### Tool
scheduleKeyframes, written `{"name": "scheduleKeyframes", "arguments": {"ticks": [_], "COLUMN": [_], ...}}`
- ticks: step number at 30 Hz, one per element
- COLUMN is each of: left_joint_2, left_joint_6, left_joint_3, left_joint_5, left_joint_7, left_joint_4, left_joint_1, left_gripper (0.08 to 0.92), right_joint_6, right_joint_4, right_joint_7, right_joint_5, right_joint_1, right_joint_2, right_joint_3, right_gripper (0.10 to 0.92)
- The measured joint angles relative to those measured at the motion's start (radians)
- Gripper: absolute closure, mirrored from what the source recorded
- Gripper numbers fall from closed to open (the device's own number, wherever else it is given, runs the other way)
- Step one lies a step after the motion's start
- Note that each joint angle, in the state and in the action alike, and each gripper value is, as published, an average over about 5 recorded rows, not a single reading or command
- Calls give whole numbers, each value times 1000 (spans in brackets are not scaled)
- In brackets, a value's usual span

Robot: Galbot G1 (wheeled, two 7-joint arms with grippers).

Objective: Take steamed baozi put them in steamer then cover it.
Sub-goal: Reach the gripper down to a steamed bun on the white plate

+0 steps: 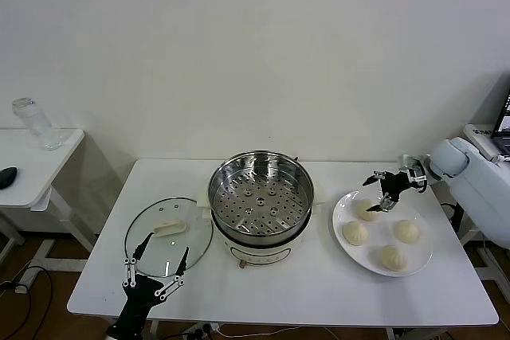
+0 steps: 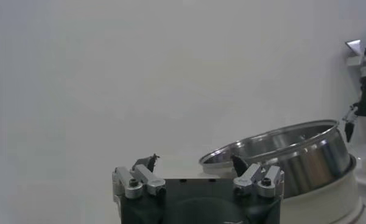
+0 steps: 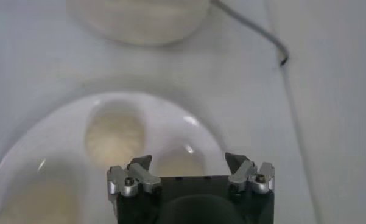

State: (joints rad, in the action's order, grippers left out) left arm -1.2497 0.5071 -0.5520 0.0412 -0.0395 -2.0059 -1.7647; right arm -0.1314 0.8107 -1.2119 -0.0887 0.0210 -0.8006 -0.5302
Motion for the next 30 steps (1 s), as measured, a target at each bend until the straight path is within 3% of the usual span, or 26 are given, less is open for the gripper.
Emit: {"name": "scheduleKeyframes", "arguments": {"ticks": [21, 30], "left_joint_2": [-3, -3], "left_joint_6": [16, 19], "left_joint_3": [-6, -10], "left_joint_5": [2, 2], "left_joint_7": [3, 4], "left_joint_4": [21, 22], "left_joint_1": [4, 6], "left_gripper": [177, 177], "right_joint_6": [-42, -50], "right_joint_4": [-168, -188], "right_joint_7": [-2, 13], "right_joint_5": [-201, -229], "right_joint_1": [-24, -18], "right_joint_2": [-139, -161], "right_joint_3": [-20, -20], "right_gripper": [204, 320]}}
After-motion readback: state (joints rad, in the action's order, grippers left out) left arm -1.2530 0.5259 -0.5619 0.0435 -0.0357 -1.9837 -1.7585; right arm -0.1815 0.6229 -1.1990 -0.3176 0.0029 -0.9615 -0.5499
